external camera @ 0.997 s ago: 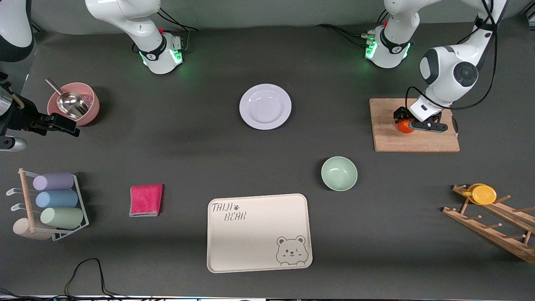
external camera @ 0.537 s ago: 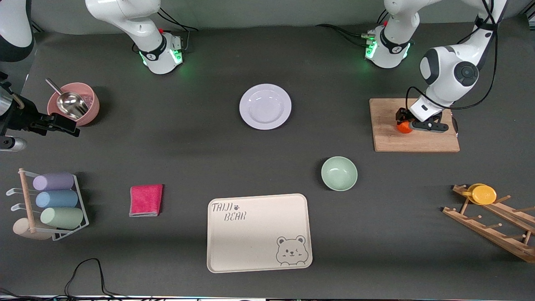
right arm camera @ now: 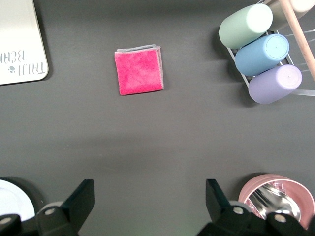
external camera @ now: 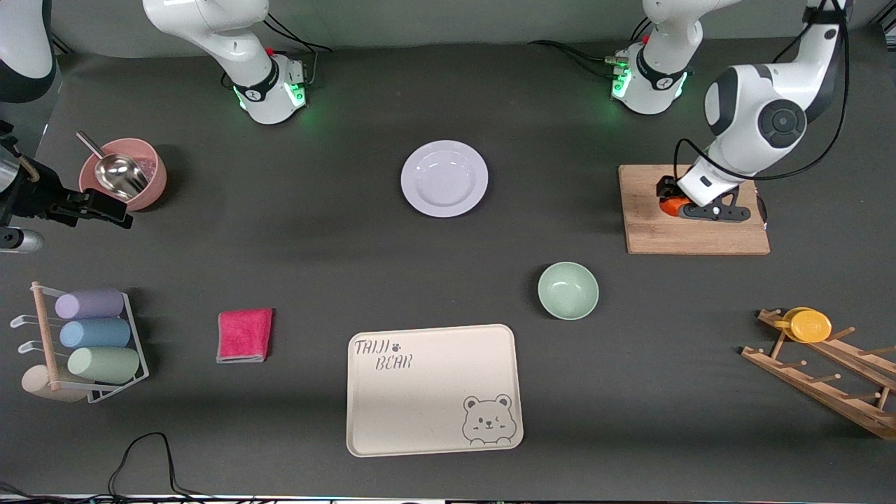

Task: Place orange and plate with both arms
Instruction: 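Lift the orange and carry it over the white plate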

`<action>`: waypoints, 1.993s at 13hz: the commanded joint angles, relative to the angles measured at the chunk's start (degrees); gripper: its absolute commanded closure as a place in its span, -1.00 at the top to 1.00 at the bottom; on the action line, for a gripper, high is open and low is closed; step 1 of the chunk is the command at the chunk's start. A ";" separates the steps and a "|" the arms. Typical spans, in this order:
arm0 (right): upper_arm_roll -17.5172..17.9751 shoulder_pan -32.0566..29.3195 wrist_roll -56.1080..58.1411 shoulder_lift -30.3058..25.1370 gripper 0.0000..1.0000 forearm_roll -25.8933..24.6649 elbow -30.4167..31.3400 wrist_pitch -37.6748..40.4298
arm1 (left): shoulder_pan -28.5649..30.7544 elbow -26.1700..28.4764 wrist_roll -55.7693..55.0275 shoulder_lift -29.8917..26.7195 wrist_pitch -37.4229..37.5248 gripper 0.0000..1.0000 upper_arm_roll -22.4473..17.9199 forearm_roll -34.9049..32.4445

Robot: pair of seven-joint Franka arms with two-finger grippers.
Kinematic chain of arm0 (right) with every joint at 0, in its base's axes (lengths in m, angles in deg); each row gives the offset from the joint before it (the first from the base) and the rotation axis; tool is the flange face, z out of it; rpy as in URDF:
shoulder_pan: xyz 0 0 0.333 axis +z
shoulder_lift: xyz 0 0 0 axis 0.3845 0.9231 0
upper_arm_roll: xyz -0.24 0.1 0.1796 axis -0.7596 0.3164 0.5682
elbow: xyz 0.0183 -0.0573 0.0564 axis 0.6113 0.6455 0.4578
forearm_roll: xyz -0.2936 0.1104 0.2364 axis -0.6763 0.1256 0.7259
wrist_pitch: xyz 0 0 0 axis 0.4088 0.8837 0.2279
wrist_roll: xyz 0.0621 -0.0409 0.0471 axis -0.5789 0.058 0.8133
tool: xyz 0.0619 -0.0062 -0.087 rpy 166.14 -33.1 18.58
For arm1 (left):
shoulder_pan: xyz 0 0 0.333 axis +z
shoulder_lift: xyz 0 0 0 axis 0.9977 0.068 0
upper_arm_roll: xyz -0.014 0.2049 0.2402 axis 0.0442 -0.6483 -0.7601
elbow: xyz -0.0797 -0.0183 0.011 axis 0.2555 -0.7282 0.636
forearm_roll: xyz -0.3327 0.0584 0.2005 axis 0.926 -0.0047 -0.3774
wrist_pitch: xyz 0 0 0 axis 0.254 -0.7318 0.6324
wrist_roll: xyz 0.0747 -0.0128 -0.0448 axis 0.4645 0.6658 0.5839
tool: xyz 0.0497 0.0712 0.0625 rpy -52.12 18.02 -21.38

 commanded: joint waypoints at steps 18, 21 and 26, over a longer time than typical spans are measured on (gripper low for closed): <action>-0.41 -0.03 -0.68 -1.13 1.00 -0.39 0.71 -0.41 | -39.47 -33.57 -76.90 32.90 -1.43 -0.45 13.38 -14.61; -0.41 -0.03 -0.60 -1.13 1.00 -0.39 0.62 -0.50 | -41.68 -36.93 -82.99 40.75 -2.30 -0.45 13.20 -23.25; -0.41 -0.03 -0.68 -1.04 1.00 -0.39 0.71 -0.50 | -45.81 -37.29 -83.09 45.59 -6.61 -0.35 10.30 -25.82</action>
